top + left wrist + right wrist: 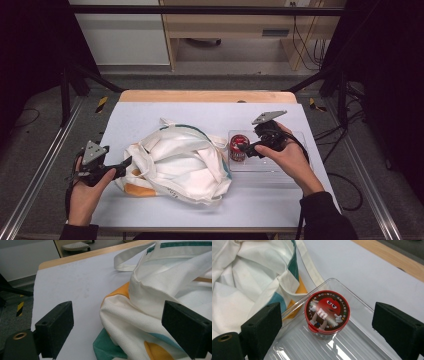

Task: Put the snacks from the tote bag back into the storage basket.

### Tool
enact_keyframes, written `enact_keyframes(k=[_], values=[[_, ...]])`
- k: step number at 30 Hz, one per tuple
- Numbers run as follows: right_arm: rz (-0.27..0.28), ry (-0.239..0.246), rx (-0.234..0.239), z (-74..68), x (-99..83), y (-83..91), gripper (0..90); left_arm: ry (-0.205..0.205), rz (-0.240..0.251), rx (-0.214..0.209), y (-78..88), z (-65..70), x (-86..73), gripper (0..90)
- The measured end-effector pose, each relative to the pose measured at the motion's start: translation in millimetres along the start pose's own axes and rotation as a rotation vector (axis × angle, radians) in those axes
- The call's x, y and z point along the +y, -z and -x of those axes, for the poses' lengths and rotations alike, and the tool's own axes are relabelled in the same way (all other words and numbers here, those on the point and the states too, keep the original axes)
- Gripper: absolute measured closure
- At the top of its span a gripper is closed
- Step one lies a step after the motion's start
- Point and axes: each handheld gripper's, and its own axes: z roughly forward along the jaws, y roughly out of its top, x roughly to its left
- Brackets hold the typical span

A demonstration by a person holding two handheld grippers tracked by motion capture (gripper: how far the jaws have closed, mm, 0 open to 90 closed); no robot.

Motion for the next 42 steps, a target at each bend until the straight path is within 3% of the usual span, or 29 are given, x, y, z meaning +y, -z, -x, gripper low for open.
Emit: enact_keyframes(k=[7,18,25,32,42], values=[[0.072,-0.038,-0.025,-3.1,-2.6,19.2,8.9,0.003,0.002,0.000,0.1,-0.2,-0.7,10.1],[0.166,-0.115,-0.086,-2.2,-24.1,49.2,8.7,0.009,0.005,0.000,0.9,-0.7,-1.4,9.6],[0.187,-0.134,-0.137,2.9,-45.1,70.9,7.9,0.014,0.004,0.001,0.9,0.5,-1.1,9.1],[0.215,-0.187,-0.188,12.6,-67.0,90.2,7.5,0.005,0.008,-0.001,0.7,0.7,-1.1,8.6],[0.243,-0.236,-0.235,24.1,-89.5,107.3,6.6,0.017,0.007,-0.001,0.0,1.6,-2.5,7.6]])
